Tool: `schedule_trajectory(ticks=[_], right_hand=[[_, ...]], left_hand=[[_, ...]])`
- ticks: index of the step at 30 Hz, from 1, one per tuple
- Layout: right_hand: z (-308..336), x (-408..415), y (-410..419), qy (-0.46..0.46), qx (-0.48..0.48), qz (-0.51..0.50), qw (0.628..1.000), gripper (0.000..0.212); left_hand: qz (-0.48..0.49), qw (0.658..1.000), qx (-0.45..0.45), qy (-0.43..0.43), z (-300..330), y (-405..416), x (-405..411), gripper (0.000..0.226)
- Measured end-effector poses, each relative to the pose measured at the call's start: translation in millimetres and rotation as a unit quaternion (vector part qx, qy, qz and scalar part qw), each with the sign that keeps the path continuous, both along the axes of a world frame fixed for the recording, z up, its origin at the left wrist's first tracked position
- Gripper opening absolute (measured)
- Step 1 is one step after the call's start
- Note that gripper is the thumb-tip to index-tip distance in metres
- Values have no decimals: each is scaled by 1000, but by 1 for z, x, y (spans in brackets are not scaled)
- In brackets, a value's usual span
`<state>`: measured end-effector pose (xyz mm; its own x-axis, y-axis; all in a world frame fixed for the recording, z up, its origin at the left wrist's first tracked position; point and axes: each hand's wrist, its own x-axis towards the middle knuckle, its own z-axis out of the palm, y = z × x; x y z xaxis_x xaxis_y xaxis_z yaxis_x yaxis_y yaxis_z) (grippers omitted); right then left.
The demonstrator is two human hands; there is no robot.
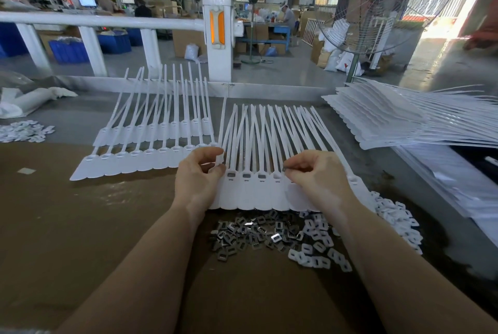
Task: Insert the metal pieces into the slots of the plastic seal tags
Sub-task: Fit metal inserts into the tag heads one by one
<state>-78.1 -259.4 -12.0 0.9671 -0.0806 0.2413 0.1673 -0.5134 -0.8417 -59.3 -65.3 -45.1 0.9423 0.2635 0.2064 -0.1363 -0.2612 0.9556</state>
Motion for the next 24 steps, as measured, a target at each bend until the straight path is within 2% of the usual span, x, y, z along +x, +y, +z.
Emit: schedule_trajectory(ticks=[2,6,12,18,24], right_hand=[[1,0,0,8,8,-2,1000,15],[2,0,1,20,10,-6,1000,15],[2,0,3,18,2,-8,1000,17],[2,1,6,15,16,1,1000,12],[2,3,9,15,-6,2,1000,14]], left_hand=[[0,1000,-7,3,0,1,0,24],[-9,999,34,12,-1,1,2,16],[-33,995,83,37,2,-1,0,24],[-4,999,19,34,4,0,-2,31],[-4,999,18,39,4,0,-3,32]])
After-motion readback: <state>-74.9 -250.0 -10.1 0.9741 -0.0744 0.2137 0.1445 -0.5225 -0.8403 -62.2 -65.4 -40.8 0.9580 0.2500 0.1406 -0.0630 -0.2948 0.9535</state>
